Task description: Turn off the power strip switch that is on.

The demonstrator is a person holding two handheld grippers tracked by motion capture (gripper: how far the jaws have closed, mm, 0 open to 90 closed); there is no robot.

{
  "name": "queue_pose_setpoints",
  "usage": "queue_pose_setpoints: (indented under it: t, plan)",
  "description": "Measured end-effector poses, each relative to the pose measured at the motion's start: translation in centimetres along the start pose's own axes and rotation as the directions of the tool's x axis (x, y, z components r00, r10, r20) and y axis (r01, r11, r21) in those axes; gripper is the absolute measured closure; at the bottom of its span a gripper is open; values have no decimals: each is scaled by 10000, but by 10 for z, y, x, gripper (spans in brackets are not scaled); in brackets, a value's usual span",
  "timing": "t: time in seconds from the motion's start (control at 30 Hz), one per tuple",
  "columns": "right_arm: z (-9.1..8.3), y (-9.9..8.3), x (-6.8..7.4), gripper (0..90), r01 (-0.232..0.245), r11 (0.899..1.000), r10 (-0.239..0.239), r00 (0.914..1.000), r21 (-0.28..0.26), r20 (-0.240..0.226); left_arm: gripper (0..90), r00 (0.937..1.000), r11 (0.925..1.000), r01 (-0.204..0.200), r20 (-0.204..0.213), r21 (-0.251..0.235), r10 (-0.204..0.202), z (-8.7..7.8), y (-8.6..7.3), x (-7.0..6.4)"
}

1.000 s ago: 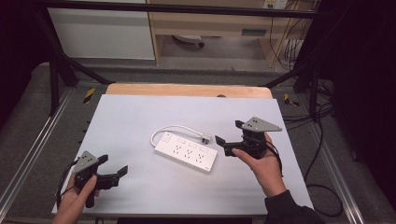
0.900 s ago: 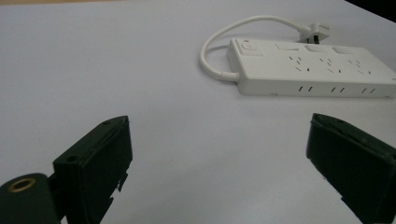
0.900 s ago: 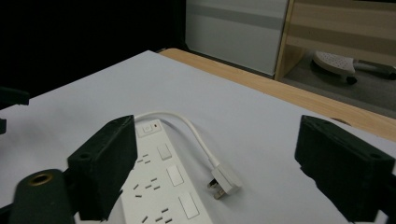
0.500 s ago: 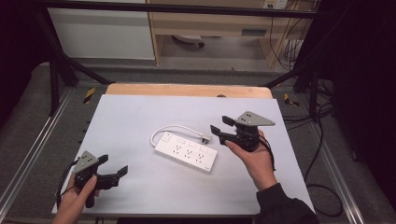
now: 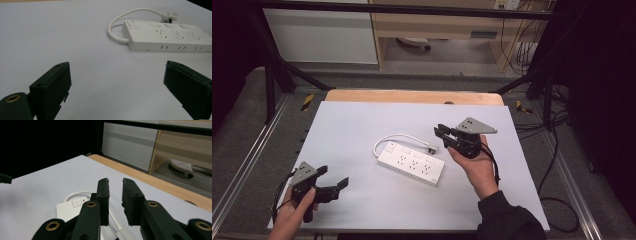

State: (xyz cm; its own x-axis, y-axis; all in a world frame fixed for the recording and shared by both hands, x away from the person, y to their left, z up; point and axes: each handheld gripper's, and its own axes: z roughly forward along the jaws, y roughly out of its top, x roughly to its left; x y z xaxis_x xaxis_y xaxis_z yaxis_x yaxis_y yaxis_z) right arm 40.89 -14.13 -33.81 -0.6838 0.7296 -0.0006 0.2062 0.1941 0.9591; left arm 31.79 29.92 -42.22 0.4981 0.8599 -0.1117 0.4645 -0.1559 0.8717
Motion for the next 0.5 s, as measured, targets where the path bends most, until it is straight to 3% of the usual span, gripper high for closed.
queue_pose_setpoints:
  t: [0.5]
  plan:
    - [24, -5, 10, 885, 180, 9989, -164, 9992, 429, -369, 75, 10000, 10000, -23, 31, 5, 23, 0, 0, 0]
